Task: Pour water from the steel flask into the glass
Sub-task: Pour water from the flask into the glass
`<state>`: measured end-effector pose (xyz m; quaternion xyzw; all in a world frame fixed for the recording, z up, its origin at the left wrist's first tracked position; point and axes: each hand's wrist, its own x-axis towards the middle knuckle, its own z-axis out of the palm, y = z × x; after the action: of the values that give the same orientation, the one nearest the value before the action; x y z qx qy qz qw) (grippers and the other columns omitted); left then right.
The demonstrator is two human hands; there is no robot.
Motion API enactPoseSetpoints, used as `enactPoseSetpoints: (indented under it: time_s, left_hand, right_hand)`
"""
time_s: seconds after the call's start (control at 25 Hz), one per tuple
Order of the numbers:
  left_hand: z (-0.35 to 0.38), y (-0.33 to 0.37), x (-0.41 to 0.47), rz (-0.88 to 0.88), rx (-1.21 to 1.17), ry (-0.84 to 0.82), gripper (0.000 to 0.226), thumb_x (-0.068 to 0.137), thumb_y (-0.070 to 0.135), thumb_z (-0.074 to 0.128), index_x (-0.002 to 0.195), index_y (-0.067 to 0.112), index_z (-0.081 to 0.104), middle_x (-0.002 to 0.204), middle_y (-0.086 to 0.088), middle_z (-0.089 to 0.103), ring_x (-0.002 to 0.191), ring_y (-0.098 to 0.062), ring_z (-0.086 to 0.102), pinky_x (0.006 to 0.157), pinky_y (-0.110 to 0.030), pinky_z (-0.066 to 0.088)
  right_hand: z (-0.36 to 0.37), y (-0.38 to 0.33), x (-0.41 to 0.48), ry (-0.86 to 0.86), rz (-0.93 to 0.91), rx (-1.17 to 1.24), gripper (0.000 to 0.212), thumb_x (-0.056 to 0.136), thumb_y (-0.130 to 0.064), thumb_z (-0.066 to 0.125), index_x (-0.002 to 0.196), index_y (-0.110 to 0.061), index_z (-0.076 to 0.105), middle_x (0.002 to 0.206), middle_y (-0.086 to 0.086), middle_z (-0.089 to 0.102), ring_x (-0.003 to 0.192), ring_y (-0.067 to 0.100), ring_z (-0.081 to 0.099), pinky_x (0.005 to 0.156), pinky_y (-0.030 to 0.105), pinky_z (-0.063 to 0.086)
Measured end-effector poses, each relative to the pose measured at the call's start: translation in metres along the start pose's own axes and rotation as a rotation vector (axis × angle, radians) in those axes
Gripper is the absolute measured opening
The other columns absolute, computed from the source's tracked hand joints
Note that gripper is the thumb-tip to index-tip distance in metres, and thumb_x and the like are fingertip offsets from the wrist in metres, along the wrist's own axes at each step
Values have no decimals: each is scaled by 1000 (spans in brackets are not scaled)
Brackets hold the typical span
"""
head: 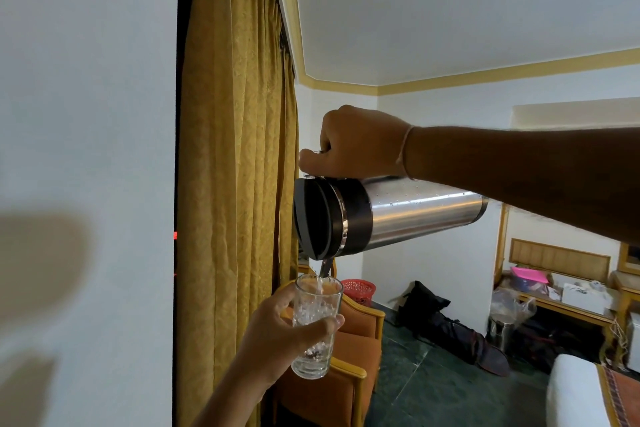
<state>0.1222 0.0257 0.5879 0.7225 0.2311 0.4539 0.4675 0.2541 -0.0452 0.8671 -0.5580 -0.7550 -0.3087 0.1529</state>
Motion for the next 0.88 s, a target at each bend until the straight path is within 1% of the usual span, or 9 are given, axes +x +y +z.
enactPoseSetpoints:
  time_s: [0.08,0.16,0.28,0.36,0.4,0.52,0.64,0.76,0.88]
  left_hand:
    - [-1,1,1,-2,-7,-3,71,58,58,94,123,34,77,113,1,89,102,-19,88,88,-41,73]
    - [-1,0,2,-7,-14,-2,61,59,55,95,116,40,78,111,3,90,98,-19,89,83,-37,73]
    - [-2,0,4,-16,-27,2,53,60,52,96,109,44,78,110,2,90,96,-22,90,82,-40,74]
    - [-1,1,5,-13,-34,-3,49,60,52,96,105,48,77,109,5,90,94,-20,90,78,-35,73]
    - [0,0,5,-7,-33,-3,49,60,52,96,105,50,77,108,7,90,93,-19,90,77,-33,72]
    - [1,-1,7,-3,-26,2,53,61,54,96,109,46,78,107,7,90,95,-16,89,80,-35,73]
    - [1,-2,7,5,-34,-1,51,60,54,96,107,52,77,104,11,90,90,-11,89,72,-27,70]
    - [1,-3,8,5,-43,-3,52,61,55,97,108,54,76,109,12,89,97,-17,89,80,-34,73]
    - [0,-5,9,3,-32,14,56,60,55,97,113,49,78,110,12,89,97,-17,89,85,-40,74]
  right_hand:
    - [1,3,0,-1,4,-1,60,80,-67,45,44,-19,42,28,-16,40,30,10,38,51,27,39]
    - [4,6,0,-9,1,0,60,75,-70,39,43,-19,42,29,-16,41,31,5,41,49,27,37]
    - [8,10,-1,-15,0,-13,60,77,-70,40,43,-20,41,28,-15,38,29,6,39,48,27,36]
    - [9,10,-2,-12,10,-10,61,74,-72,37,43,-19,41,28,-14,39,30,5,40,47,26,35]
    - [10,10,-2,-11,13,-5,60,73,-72,36,43,-20,41,28,-14,39,30,4,40,47,26,34]
    - [11,11,-1,-10,20,5,60,72,-72,35,43,-20,40,28,-14,38,29,5,40,47,26,35]
    - [14,13,-2,-7,21,0,60,71,-72,34,43,-20,40,28,-14,39,31,4,41,48,27,36]
    - [15,14,-3,-17,28,-2,58,71,-71,35,43,-21,39,27,-13,37,29,5,39,47,25,32]
    - [17,17,-3,-36,59,17,58,70,-72,37,43,-20,39,27,-13,36,28,4,39,47,26,32]
